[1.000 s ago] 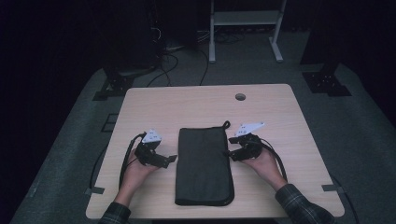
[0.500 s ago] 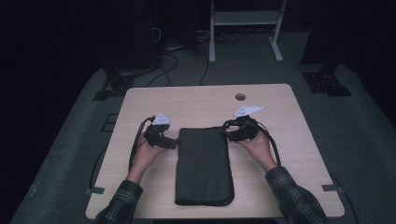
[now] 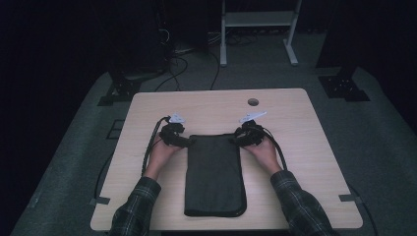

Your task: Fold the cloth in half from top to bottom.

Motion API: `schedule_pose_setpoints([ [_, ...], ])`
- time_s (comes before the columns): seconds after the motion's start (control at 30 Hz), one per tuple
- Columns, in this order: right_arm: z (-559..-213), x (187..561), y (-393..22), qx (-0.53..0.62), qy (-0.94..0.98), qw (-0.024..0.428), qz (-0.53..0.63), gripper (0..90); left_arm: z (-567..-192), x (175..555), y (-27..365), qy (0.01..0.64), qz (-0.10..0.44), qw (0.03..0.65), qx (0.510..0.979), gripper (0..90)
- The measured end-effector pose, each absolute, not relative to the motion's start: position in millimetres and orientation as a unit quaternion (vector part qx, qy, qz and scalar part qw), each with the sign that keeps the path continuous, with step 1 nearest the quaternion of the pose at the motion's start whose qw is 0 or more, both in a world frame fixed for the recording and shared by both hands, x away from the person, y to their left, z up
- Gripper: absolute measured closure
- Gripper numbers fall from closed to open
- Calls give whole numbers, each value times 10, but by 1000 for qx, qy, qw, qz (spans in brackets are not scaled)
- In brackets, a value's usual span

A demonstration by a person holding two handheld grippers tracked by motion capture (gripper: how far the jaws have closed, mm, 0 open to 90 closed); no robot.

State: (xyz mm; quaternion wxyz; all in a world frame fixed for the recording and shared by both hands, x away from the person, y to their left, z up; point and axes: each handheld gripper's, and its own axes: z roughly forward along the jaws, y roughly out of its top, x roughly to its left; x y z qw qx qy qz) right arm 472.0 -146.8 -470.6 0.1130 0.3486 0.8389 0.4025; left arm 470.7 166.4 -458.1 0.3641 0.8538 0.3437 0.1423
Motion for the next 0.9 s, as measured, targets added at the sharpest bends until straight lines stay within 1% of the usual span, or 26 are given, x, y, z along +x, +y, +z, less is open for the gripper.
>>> schedule_pose_setpoints([
  [0.13, -4757, 4733, -1457, 345, 842, 110, 399, 337, -4648, 4745, 1650, 348, 136, 359, 855, 243],
  [0.2, -4780, 4721, -1437, 342, 847, 114, 391, 347, -4679, 4749, 1637, 346, 134, 354, 858, 266],
  [0.33, -4799, 4703, -1451, 333, 848, 115, 395, 410, -4708, 4751, 1635, 346, 124, 355, 860, 316],
  [0.4, -4795, 4692, -1447, 331, 849, 108, 398, 480, -4707, 4749, 1636, 343, 123, 359, 859, 345],
  [0.43, -4793, 4692, -1444, 329, 850, 107, 398, 505, -4704, 4746, 1634, 341, 122, 360, 860, 376],
  [0.47, -4791, 4690, -1441, 329, 850, 104, 398, 532, -4698, 4742, 1628, 339, 121, 357, 862, 389],
  [0.5, -4788, 4687, -1436, 327, 850, 99, 400, 575, -4695, 4740, 1627, 335, 118, 358, 863, 425],
  [0.53, -4786, 4685, -1434, 326, 851, 97, 400, 598, -4690, 4732, 1621, 331, 113, 360, 865, 465],
  [0.57, -4785, 4683, -1431, 326, 851, 93, 401, 643, -4687, 4726, 1611, 330, 111, 361, 865, 521],
  [0.63, -4781, 4678, -1425, 324, 853, 83, 401, 699, -4674, 4718, 1604, 329, 102, 358, 868, 580],
  [0.7, -4783, 4681, -1422, 322, 853, 77, 402, 761, -4669, 4706, 1590, 330, 88, 361, 868, 700],
  [0.73, -4783, 4683, -1424, 322, 854, 75, 403, 774, -4667, 4700, 1581, 330, 83, 360, 869, 734],
  [0.8, -4786, 4690, -1429, 324, 852, 69, 405, 797, -4662, 4696, 1572, 333, 80, 359, 868, 771],
  [0.9, -4783, 4697, -1430, 324, 853, 66, 405, 813, -4654, 4694, 1561, 331, 82, 355, 870, 790],
])
